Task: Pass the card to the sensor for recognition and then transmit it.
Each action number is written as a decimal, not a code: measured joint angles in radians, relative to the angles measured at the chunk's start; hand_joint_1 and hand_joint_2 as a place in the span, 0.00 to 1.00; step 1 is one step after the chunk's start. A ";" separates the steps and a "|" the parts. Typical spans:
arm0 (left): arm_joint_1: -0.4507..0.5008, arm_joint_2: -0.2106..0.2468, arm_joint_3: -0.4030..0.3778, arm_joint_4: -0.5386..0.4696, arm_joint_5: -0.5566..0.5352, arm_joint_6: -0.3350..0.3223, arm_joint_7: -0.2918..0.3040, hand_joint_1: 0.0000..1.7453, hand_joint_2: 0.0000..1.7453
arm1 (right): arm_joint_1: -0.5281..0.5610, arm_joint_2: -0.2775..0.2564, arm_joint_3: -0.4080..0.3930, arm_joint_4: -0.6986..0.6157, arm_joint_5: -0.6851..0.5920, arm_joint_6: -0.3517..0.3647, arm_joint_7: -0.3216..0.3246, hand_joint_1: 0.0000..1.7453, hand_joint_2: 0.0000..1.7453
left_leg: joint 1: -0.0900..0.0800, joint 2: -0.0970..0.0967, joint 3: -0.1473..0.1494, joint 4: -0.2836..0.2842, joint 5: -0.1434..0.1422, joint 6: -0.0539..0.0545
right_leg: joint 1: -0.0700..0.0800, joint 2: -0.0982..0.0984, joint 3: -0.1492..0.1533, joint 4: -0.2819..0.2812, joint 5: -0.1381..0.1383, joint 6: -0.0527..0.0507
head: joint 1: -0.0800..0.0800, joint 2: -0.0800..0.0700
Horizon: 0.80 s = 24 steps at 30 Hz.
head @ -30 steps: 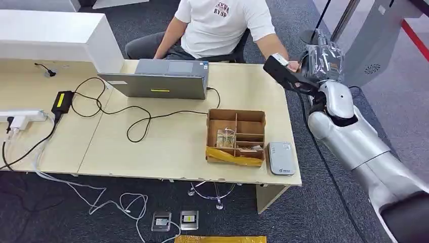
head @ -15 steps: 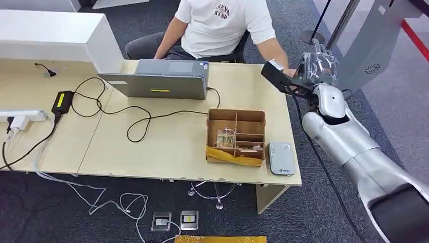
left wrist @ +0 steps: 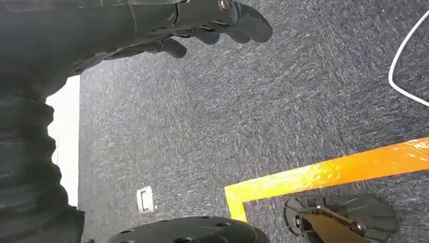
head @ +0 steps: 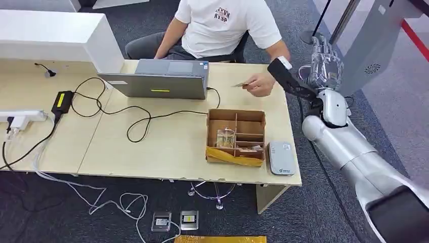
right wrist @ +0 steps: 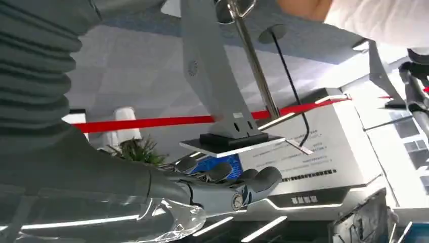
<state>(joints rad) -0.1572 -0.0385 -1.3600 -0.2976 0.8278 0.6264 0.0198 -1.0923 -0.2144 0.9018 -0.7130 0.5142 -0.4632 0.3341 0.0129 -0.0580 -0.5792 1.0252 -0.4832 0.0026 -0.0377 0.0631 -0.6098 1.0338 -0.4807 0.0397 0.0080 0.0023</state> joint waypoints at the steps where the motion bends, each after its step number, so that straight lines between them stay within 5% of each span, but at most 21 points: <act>1: 0.000 0.000 0.000 0.000 0.000 0.000 0.000 0.00 1.00 | 0.007 0.000 -0.003 -0.017 -0.007 -0.014 -0.004 0.00 1.00 | 0.000 0.000 0.000 0.000 0.000 0.000 | 0.000 0.000 0.000 0.000 0.000 0.000 | 0.000 0.000; 9: 0.000 0.002 0.000 0.002 0.022 0.001 -0.008 0.00 1.00 | 0.131 -0.004 -0.034 -0.257 -0.110 -0.055 -0.100 0.00 1.00 | 0.000 0.001 0.001 0.000 0.000 0.000 | 0.000 0.001 0.000 0.000 0.000 0.000 | 0.000 0.000; 24: 0.004 0.002 0.005 0.003 0.045 0.013 -0.038 0.00 1.00 | 0.438 -0.063 -0.069 -0.613 -0.138 0.118 -0.163 0.00 1.00 | 0.001 0.002 0.002 0.000 -0.001 -0.001 | 0.001 0.001 0.001 -0.001 0.000 0.000 | 0.000 0.000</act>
<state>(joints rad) -0.1534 -0.0366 -1.3546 -0.2949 0.8728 0.6390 -0.0179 -0.6539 -0.2770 0.8331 -1.3257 0.3765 -0.3448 0.1709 0.0134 -0.0559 -0.5777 1.0251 -0.4839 0.0018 -0.0369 0.0642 -0.6093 1.0331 -0.4809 0.0395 0.0080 0.0027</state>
